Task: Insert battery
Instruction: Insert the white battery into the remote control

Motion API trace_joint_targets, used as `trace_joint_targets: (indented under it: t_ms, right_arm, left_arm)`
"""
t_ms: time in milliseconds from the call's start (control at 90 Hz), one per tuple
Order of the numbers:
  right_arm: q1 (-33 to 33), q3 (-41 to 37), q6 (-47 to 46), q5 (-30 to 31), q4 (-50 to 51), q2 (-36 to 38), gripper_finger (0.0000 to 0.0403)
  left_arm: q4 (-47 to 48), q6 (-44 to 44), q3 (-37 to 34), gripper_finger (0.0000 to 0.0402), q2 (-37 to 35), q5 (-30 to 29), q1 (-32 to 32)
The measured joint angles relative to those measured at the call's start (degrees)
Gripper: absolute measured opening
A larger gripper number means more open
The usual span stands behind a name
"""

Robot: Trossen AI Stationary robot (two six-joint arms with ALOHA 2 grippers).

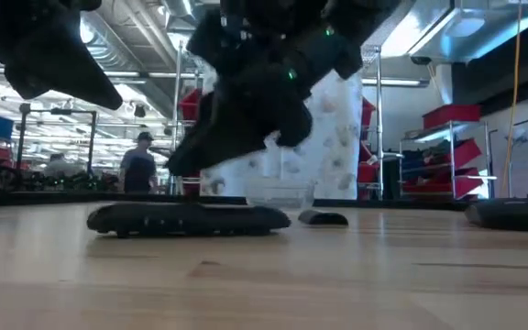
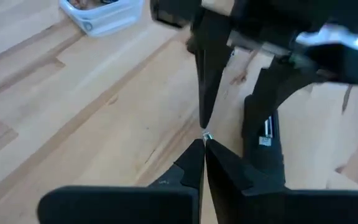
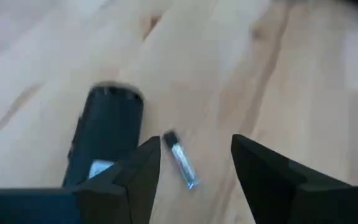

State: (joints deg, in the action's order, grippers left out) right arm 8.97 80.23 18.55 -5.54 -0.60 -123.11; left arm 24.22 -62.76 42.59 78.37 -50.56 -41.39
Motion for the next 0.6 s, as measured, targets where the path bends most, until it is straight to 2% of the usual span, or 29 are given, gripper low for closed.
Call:
trace_joint_targets:
  t_ms: [189, 300, 389, 556, 600]
  right_arm:
    - [-0.1, 0.0, 0.1, 1.0, -2.6, -4.2, 0.0184]
    - [-0.8, 0.2, -0.6, 2.4, -2.8, -5.2, 0.0166]
    - [-1.4, 0.2, -1.4, 1.3, -1.9, -5.2, 0.0133]
    - [-2.1, 0.1, -3.2, 0.8, -1.2, -5.2, 0.0030]
    - [-2.2, 0.1, -3.4, 2.0, -1.0, -5.2, 0.0016]
  left_arm:
    - [0.0, 0.0, 0.0, 0.0000, 0.0, -0.1, 0.0]
    - [-0.1, -0.1, 0.0, 0.0000, 0.0, -0.1, 0.0]
    - [-0.1, -0.2, 0.0, 0.0000, 0.0, -0.1, 0.0]
    - [-1.0, 0.0, 0.0, 0.0000, 0.0, -0.1, 0.0]
    - [-1.1, 0.0, 0.0, 0.0000, 0.0, -0.1, 0.0]
